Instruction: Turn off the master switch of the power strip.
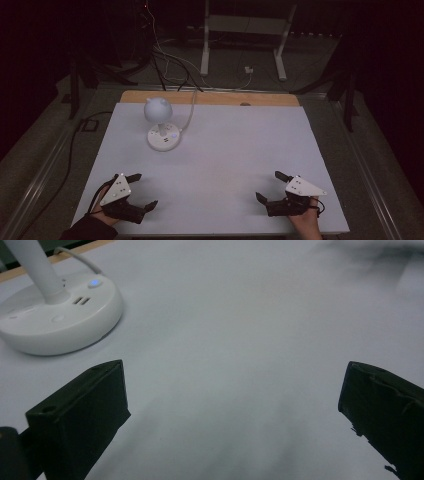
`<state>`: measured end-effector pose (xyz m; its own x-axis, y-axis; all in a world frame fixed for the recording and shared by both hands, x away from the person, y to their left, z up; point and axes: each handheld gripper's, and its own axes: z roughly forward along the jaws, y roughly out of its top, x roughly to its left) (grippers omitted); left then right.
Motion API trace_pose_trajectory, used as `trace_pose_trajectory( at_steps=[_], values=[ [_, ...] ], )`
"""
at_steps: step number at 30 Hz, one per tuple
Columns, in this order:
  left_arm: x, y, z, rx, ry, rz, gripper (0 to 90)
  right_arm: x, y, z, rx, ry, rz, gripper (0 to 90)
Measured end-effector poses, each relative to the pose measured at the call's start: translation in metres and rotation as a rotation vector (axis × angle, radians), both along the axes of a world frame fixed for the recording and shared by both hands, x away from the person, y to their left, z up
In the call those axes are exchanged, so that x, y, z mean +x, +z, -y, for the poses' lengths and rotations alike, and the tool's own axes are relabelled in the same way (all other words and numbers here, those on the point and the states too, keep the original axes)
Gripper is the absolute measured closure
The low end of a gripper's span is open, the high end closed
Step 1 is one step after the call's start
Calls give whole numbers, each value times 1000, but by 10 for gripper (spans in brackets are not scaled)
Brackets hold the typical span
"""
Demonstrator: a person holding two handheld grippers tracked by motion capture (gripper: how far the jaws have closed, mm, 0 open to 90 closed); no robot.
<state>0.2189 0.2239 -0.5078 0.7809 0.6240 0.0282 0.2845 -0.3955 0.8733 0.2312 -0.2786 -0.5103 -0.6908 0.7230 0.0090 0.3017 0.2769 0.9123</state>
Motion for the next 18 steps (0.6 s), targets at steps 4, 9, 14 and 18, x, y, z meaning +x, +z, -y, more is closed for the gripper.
trace_pose_trajectory(
  at_steps=[4, 9, 14, 18],
  values=[
    [1, -1, -2, -4, -3, -16, 2, 0, -1, -1, -17, 11, 5, 0],
    [1, -3, 1, 14, -19, -23, 2, -1, 0, -2, -22, 20, 9, 0],
    [2, -4, 0, 18, -18, -31, 2, -2, -1, -4, -26, 30, 9, 0],
    [2, -4, 1, 28, -24, -34, 2, -3, 0, -5, -33, 32, 17, 0]
  ],
)
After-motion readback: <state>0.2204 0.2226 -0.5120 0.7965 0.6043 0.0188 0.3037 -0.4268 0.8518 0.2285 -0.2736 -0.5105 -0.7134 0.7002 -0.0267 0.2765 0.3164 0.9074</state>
